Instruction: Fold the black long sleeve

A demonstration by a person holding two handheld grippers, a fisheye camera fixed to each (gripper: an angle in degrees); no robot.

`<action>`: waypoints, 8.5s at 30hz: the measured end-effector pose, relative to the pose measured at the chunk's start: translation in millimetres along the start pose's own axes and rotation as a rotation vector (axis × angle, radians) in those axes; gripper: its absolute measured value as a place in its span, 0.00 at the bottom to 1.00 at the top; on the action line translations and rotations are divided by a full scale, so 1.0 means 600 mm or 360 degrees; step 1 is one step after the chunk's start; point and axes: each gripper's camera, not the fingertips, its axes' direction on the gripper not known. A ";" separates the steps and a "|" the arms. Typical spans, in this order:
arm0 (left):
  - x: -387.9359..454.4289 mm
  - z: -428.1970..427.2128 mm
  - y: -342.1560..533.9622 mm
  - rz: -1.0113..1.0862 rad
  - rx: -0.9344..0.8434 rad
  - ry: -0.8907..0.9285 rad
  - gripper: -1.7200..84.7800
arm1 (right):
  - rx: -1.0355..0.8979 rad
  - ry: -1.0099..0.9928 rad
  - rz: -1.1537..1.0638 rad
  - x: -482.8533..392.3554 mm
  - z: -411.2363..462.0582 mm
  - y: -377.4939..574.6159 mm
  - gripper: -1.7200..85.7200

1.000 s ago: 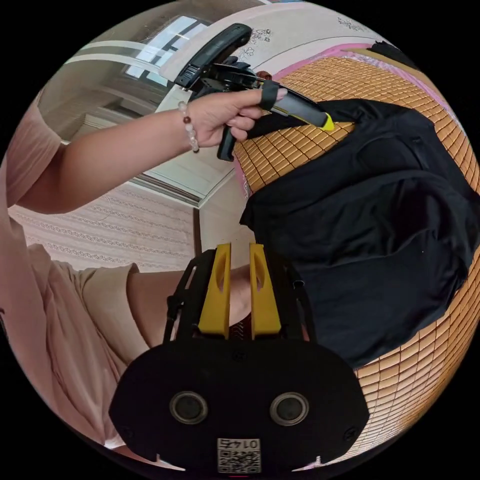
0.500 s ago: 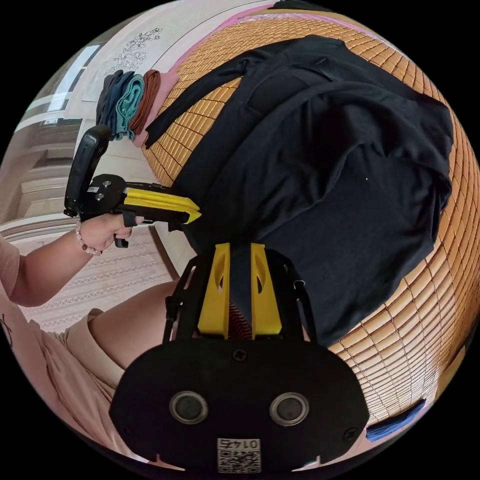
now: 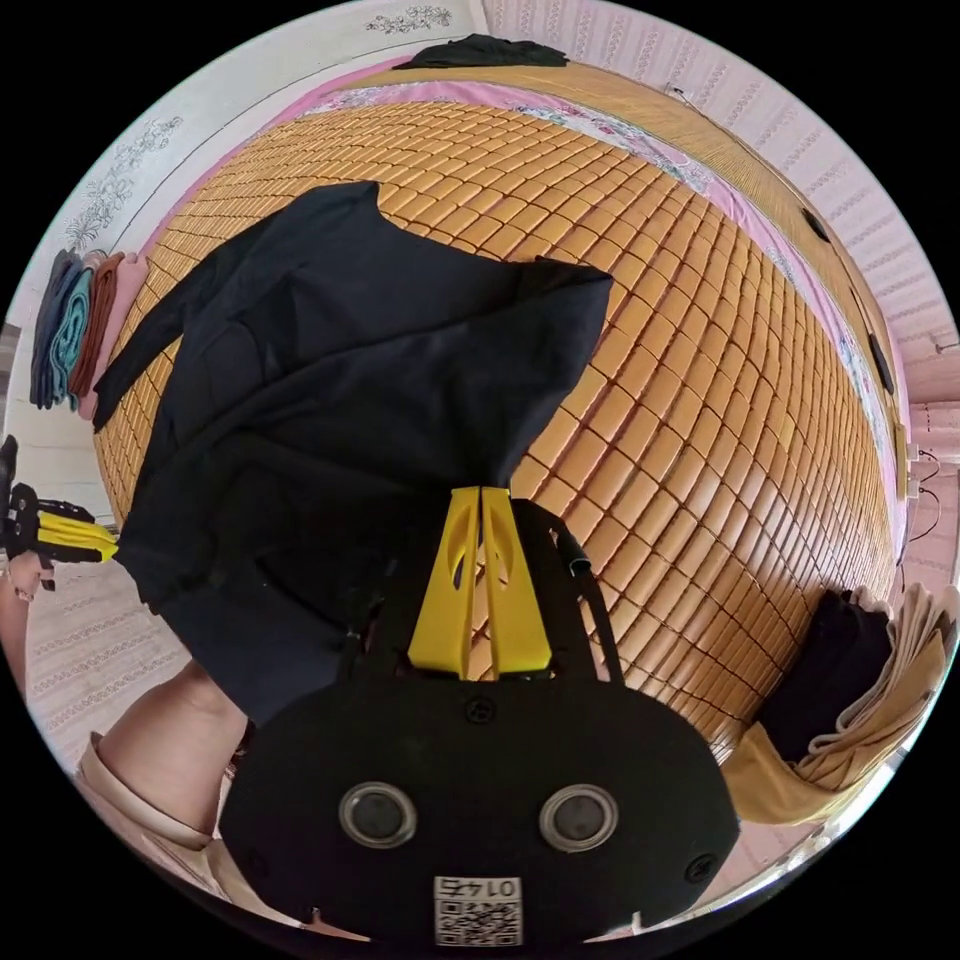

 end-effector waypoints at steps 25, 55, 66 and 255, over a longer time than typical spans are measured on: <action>-0.004 -0.010 0.103 -0.0063 0.0212 -0.0205 0.02 | 0.0003 -0.0059 -0.0029 -0.019 0.099 -0.203 0.01; -0.354 -0.042 0.478 -0.1619 0.1319 -0.0221 0.01 | 0.0192 -0.0155 -0.1620 -0.742 0.135 -0.372 0.01; -0.077 -0.164 0.467 -0.0500 0.1947 -0.0155 0.01 | 0.0729 -0.0819 -0.0688 -0.315 -0.080 -0.292 0.01; 0.380 0.293 0.083 0.1037 0.0640 0.0312 0.02 | 0.0751 -0.1690 0.1157 0.490 -0.163 0.423 0.08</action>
